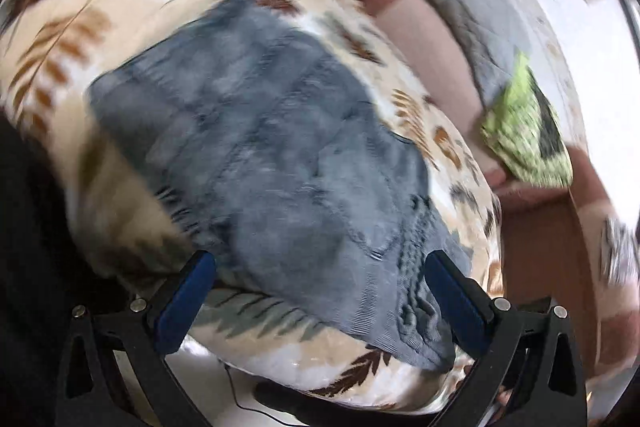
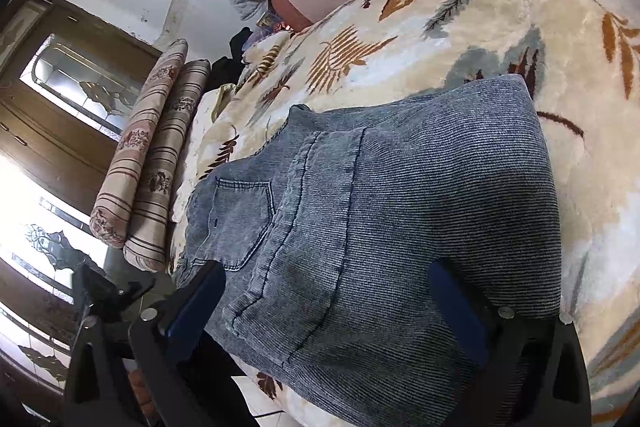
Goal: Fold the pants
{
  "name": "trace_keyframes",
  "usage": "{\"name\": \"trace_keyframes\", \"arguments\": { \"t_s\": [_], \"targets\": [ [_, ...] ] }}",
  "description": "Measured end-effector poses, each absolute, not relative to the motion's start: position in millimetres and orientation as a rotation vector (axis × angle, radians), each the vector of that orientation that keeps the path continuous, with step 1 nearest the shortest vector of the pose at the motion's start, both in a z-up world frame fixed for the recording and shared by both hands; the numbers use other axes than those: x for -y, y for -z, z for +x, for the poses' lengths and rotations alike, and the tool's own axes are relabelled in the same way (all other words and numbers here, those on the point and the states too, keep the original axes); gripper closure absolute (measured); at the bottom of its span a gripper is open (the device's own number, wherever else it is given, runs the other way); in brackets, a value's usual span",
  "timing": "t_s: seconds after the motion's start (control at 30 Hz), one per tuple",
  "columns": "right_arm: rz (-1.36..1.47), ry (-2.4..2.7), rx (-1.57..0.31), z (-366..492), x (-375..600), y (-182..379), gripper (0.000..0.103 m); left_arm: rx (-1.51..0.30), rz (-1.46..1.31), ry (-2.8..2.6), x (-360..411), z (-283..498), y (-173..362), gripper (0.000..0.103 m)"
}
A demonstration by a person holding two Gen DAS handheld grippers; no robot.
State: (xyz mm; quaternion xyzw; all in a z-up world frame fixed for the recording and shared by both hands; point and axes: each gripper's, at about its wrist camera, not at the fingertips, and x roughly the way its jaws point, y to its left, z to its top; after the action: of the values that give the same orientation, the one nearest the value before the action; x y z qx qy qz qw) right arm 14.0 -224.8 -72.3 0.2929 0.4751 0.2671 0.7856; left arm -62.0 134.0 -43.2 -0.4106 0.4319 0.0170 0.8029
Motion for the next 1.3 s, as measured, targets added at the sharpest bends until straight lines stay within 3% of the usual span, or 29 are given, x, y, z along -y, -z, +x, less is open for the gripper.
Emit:
{"name": "trace_keyframes", "arguments": {
  "t_s": [0.33, 0.47, 0.57, 0.63, 0.77, 0.83, 0.9, 1.03, 1.1, 1.3],
  "targets": [
    [0.676, -0.604, -1.043, 13, 218, 44, 0.001, -0.885, -1.031, -0.084, -180, -46, 65, 0.001],
    [0.618, -0.793, -1.021, 22, 160, 2, 0.001, -0.873, -1.041, -0.084, -192, -41, 65, 0.019],
    [0.637, -0.819, -1.084, 46, 125, 2, 0.001, -0.867, -1.064, -0.079, -203, -38, 68, 0.029],
    [0.723, -0.793, -1.132, 67, 112, 13, 0.001, -0.853, -1.072, -0.071, -207, -41, 71, 0.030],
    [0.683, -0.661, -1.378, 91, 86, 72, 0.001, -0.851, -1.092, -0.040, -210, -44, 74, 0.019],
    [0.693, -0.647, -1.374, 92, 84, 72, 0.000, -0.860, -1.031, -0.044, -206, -40, 69, 0.020],
    [0.745, -0.665, -1.335, 91, 88, 47, 0.000, -0.873, -0.973, -0.066, -201, -38, 67, 0.026],
    [0.650, -0.657, -1.297, 92, 84, 42, 0.000, -0.919, -0.864, -0.148, -198, -35, 63, 0.062],
    [0.628, -0.617, -1.430, 96, 75, 81, 0.000, -0.936, -0.832, -0.167, -198, -35, 62, 0.066],
    [0.607, -0.681, -1.275, 80, 80, 31, 0.000, -0.932, -0.667, -0.231, -182, -33, 47, 0.077]
  ]
}}
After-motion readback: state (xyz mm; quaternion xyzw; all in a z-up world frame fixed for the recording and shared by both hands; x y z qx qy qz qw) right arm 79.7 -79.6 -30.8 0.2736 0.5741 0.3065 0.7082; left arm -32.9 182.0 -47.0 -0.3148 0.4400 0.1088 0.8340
